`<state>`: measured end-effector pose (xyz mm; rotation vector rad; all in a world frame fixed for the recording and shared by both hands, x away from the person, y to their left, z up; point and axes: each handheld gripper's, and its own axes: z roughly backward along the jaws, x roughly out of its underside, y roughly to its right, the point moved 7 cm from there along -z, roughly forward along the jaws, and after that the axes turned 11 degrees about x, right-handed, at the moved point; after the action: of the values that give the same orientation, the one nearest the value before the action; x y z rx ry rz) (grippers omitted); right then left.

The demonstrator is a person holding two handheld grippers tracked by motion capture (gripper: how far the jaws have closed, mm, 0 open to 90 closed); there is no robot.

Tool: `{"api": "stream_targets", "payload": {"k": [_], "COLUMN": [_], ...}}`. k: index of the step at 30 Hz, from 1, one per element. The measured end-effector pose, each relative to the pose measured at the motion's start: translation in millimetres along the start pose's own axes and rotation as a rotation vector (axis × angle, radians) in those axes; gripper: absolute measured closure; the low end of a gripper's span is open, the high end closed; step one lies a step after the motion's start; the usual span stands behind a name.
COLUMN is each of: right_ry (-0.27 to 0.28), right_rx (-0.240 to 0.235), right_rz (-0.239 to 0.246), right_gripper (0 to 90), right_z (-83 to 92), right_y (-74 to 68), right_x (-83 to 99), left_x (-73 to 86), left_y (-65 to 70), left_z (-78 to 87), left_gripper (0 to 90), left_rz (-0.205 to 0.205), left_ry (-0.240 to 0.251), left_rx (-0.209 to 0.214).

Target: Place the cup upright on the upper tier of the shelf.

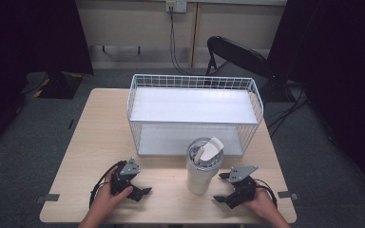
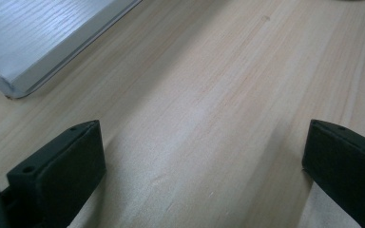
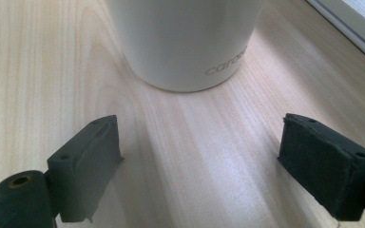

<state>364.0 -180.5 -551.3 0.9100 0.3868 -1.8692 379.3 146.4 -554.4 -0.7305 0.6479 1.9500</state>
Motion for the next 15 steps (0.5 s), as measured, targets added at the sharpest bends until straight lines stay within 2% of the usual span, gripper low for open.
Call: {"api": "stream_targets", "payload": {"k": [15], "right_ry": [-0.004], "right_rx": [0.012], "right_rz": [-0.009], "right_gripper": [12.6], "right_z": [-0.9], "right_y": [0.8], "right_x": [-0.5], "left_x": [0.0], "left_y": [0.0], "left_z": [0.0], "left_gripper": [0.0], "left_rz": [0.000], "left_ry": [0.000], "left_rx": [0.000]}}
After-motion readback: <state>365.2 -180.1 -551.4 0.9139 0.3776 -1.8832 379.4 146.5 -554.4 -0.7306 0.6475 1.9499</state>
